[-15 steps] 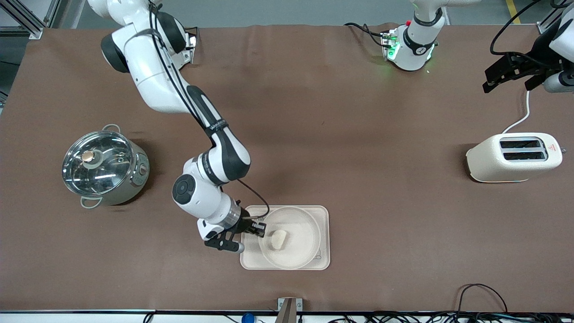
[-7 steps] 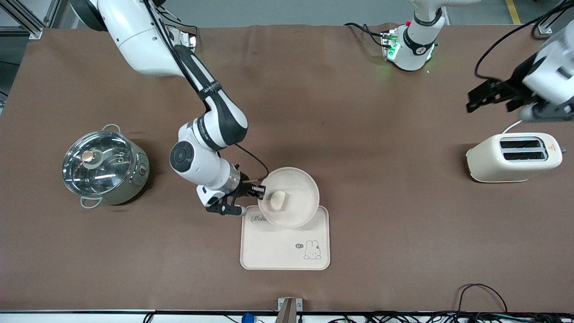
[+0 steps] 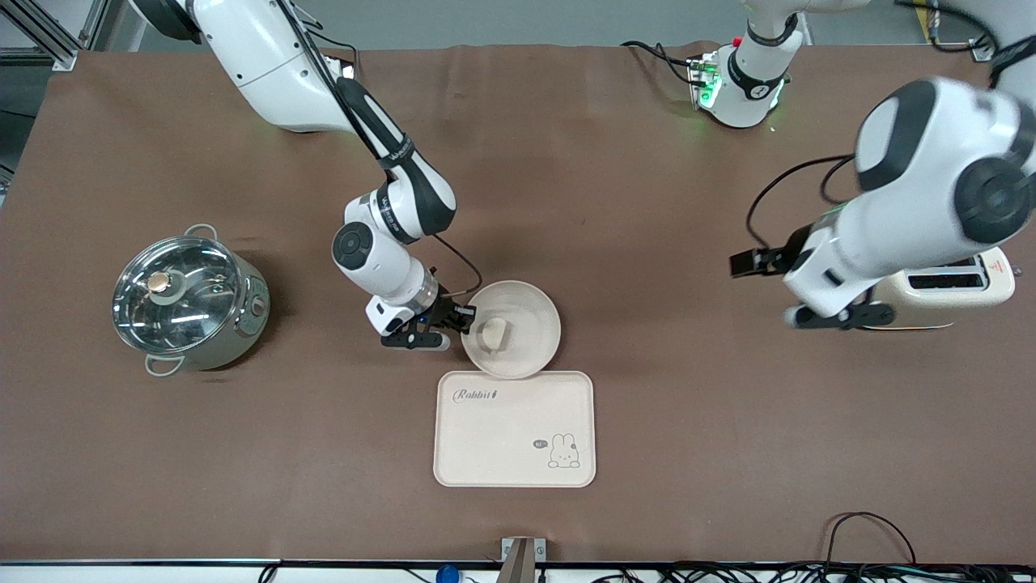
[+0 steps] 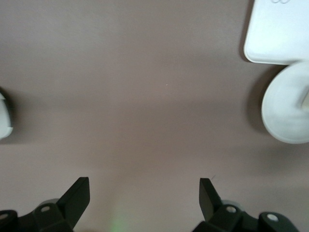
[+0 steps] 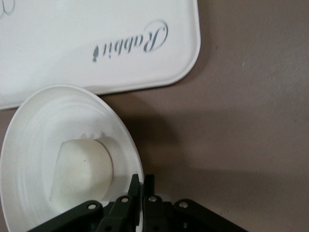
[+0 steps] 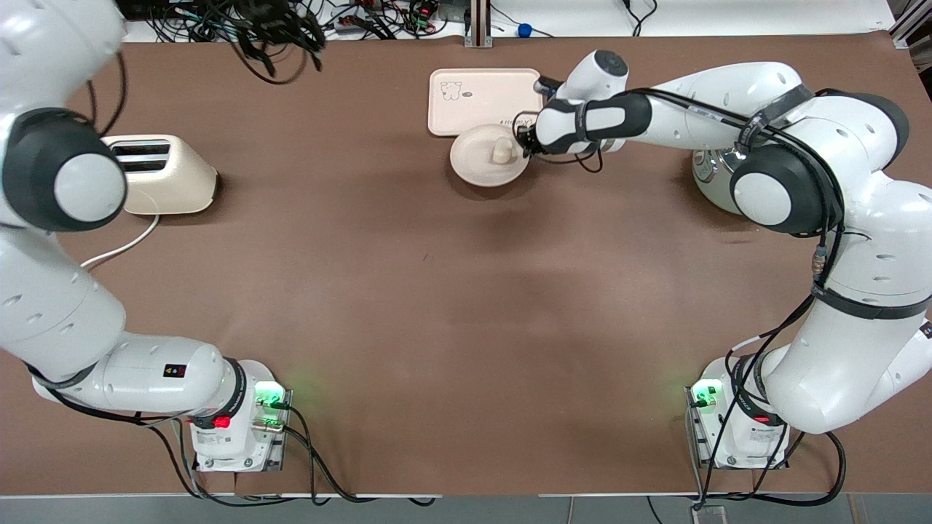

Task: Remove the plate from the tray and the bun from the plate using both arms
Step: 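Lower the plate beside the tray while the left gripper approaches the bun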

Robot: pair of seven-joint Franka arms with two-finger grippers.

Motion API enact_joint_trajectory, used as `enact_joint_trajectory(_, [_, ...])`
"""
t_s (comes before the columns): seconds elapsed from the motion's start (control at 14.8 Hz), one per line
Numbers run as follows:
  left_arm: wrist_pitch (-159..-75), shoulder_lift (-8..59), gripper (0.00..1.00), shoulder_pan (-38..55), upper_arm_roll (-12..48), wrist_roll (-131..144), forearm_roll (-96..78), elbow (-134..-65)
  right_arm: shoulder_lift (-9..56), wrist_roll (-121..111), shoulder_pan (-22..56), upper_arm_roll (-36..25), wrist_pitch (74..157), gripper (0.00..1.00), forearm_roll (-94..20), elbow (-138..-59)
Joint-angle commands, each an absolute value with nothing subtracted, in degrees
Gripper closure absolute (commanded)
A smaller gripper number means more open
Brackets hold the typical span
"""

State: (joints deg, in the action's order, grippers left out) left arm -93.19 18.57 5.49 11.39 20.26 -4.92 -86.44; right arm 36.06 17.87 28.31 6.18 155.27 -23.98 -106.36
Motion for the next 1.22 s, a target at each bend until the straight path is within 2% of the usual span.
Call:
enact_joint_trajectory(0.0, [-97.62,21.26,0.00,9.48,11.51,29.75,-5.36,-89.11,34.10,16.70,29.44,6.33,157.06,1.00,-25.49,-109.16])
enact_joint_trajectory(0.2, [-107.72,25.47,0.00,12.91,11.51,35.23,-5.45,-93.94,34.28,16.26,30.23,6.24,158.46,1.00,-25.49,-109.25])
enact_joint_trajectory(0.27, [-110.71,27.23,0.00,13.79,11.51,37.16,-5.36,-94.65,34.28,16.35,30.23,6.24,158.38,0.91,-25.49,-109.25])
enact_joint_trajectory(0.34, [-113.18,28.73,0.00,15.02,11.51,39.53,-5.36,-95.27,34.28,16.35,29.71,6.24,157.77,0.73,-25.49,-109.25])
enact_joint_trajectory(0.41, [-115.03,30.05,0.00,16.51,11.51,42.51,-5.36,-95.27,34.10,16.52,29.62,6.24,157.24,0.47,-25.49,-109.42])
enact_joint_trajectory(0.47, [-115.92,31.10,0.00,18.00,11.51,45.67,-5.10,-95.27,34.01,16.35,29.62,6.24,155.58,0.29,-25.49,-109.60])
enact_joint_trajectory(0.61, [-117.76,31.82,0.00,19.24,11.51,48.25,-4.66,-95.10,33.66,16.00,29.18,6.15,154.78,0.03,-25.49,-109.77])
enact_joint_trajectory(0.88, [-122.24,33.21,0.00,22.05,11.60,54.38,-5.01,-94.22,32.79,10.56,25.23,6.06,154.25,0.00,-25.40,-109.43])
enact_joint_trajectory(1.15, [-129.28,38.57,0.01,27.67,11.60,65.28,-5.10,-90.37,26.74,4.96,20.50,5.36,143.91,0.00,-24.43,-109.33])
